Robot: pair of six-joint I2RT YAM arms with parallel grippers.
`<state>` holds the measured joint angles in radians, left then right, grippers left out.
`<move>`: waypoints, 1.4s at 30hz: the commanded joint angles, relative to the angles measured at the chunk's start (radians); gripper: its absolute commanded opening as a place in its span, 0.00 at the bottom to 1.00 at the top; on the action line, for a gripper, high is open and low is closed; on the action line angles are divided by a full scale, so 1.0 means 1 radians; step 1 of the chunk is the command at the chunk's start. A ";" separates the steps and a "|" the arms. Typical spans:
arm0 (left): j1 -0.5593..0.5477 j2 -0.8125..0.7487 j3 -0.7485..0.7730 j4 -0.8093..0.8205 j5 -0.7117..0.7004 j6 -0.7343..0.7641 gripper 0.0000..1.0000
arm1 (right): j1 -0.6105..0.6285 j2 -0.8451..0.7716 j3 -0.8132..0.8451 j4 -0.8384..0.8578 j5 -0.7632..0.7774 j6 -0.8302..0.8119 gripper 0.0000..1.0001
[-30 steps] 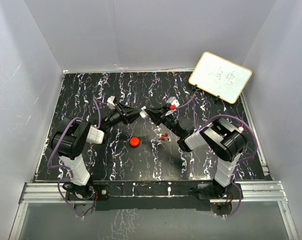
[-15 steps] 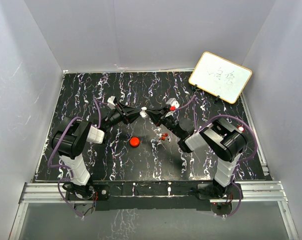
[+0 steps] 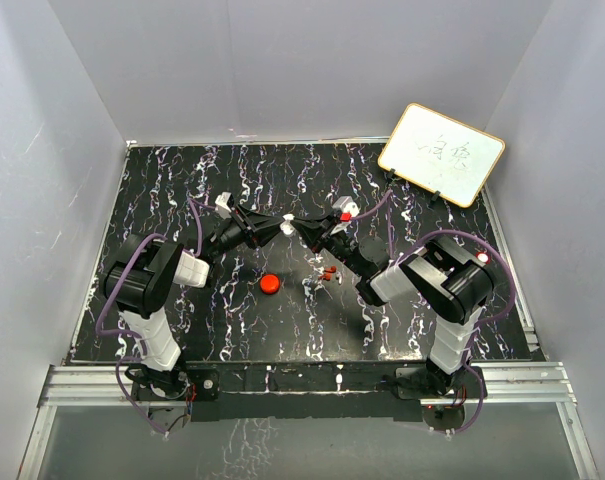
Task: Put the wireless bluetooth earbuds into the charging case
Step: Place the earbud in the charging case.
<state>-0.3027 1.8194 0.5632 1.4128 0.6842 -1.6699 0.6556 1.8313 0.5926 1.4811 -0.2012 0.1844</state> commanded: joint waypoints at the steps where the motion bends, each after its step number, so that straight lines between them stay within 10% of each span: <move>1: -0.003 -0.025 0.039 0.248 0.006 -0.037 0.00 | 0.005 -0.033 -0.010 0.337 0.009 -0.015 0.00; 26: -0.002 -0.040 0.079 0.246 -0.010 -0.069 0.00 | 0.005 -0.042 0.003 0.337 0.039 -0.017 0.01; 42: 0.010 -0.028 0.102 0.159 0.009 0.011 0.00 | 0.000 -0.188 -0.036 0.337 0.108 -0.050 0.43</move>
<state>-0.3023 1.8194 0.6395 1.4120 0.6777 -1.6791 0.6556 1.7424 0.5709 1.4807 -0.1329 0.1715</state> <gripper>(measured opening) 0.228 0.409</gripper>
